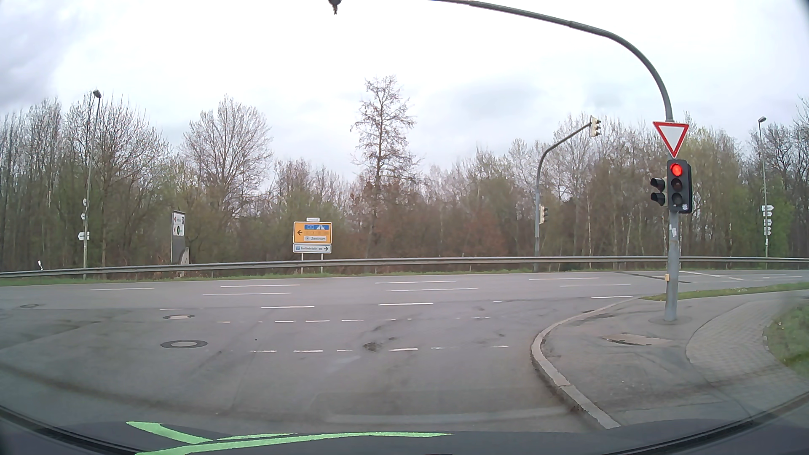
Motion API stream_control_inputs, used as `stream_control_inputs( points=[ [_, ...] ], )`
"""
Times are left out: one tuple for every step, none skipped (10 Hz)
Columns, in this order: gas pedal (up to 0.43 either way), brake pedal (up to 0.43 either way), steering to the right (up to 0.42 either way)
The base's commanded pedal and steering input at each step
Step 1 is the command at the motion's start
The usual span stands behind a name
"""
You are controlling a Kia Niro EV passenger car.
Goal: Follow the waypoints while adhering to traffic rules and regulations
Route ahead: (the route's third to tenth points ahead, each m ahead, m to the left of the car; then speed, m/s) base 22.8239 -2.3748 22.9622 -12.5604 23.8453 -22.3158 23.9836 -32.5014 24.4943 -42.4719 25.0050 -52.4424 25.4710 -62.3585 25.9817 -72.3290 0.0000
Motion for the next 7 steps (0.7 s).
stream_control_inputs(
  points=[
    [0.000,0.348,-0.006],
    [0.000,0.348,-0.006],
    [0.000,0.348,-0.006],
    [0.000,0.348,-0.006],
    [0.000,0.348,-0.006],
    [0.000,0.348,-0.006],
    [0.000,0.348,-0.006]
  ],
)
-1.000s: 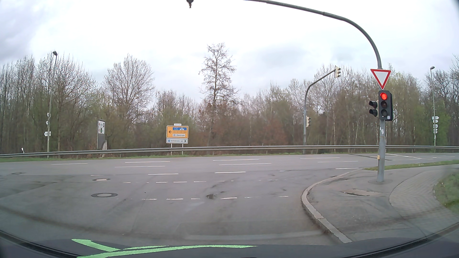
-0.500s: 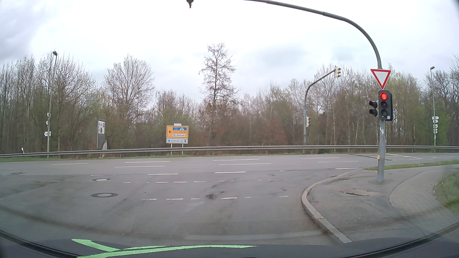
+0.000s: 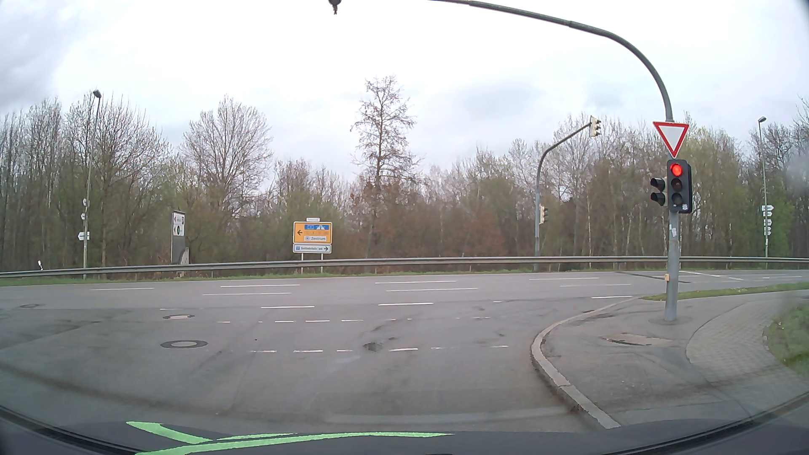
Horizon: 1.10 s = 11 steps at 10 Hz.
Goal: Follow the waypoints while adhering to traffic rules and regulations
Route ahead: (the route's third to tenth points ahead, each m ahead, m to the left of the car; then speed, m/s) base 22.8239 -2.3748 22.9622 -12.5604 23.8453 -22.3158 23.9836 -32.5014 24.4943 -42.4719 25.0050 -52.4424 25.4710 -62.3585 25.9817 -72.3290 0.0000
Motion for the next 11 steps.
stream_control_inputs(
  points=[
    [0.000,0.348,-0.006],
    [0.000,0.348,-0.006],
    [0.000,0.348,-0.006],
    [0.000,0.348,-0.006],
    [0.000,0.348,-0.006],
    [0.000,0.348,-0.006],
    [0.000,0.348,-0.006],
    [0.000,0.348,-0.006],
    [0.000,0.348,-0.006],
    [0.000,0.348,-0.006],
    [0.000,0.348,-0.006]
  ],
)
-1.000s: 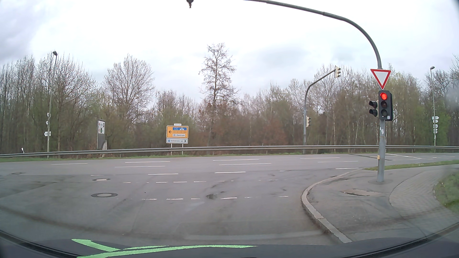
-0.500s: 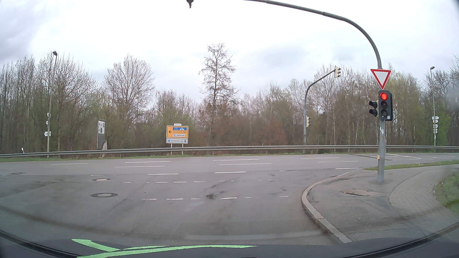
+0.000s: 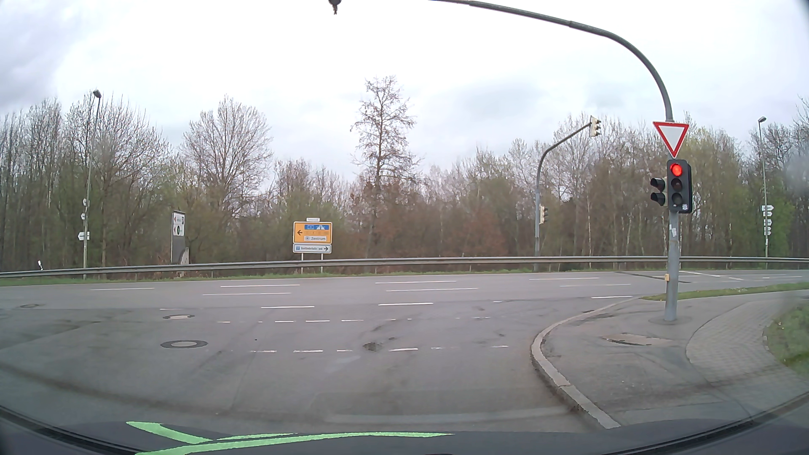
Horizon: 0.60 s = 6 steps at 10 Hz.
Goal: Follow the waypoints while adhering to traffic rules and regulations
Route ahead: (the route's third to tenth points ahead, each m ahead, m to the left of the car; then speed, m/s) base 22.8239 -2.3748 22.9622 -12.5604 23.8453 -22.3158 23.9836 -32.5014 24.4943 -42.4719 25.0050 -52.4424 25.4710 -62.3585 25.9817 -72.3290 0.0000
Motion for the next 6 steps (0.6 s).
stream_control_inputs(
  points=[
    [0.000,0.348,-0.006],
    [0.000,0.348,-0.006],
    [0.000,0.348,-0.006],
    [0.000,0.348,-0.006],
    [0.000,0.348,-0.006],
    [0.000,0.348,-0.006]
  ],
)
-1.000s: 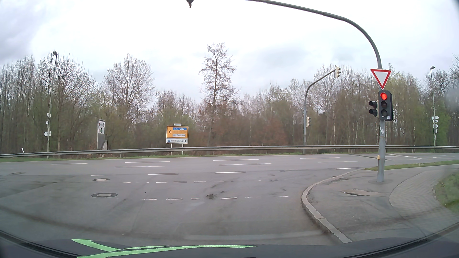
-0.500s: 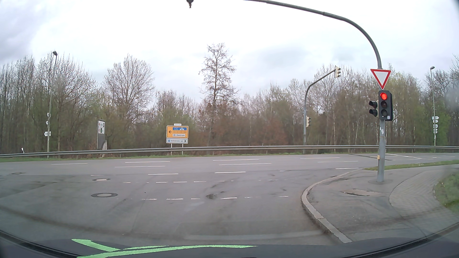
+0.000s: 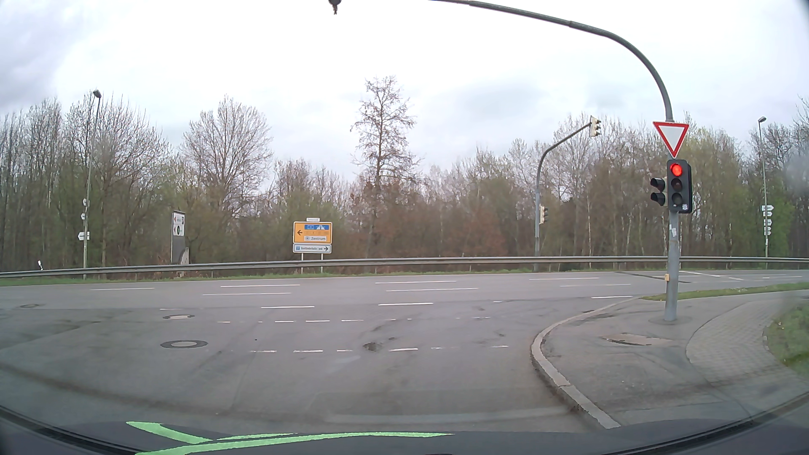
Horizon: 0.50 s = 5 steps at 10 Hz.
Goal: Follow the waypoints while adhering to traffic rules and regulations
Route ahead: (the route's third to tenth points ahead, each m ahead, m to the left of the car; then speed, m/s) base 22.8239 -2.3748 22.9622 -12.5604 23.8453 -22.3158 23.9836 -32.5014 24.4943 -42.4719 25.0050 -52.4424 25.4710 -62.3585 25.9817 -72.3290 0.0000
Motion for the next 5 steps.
stream_control_inputs(
  points=[
    [0.000,0.348,-0.006],
    [0.000,0.348,-0.006],
    [0.000,0.348,-0.006],
    [0.000,0.348,-0.006],
    [0.000,0.348,-0.006]
  ],
)
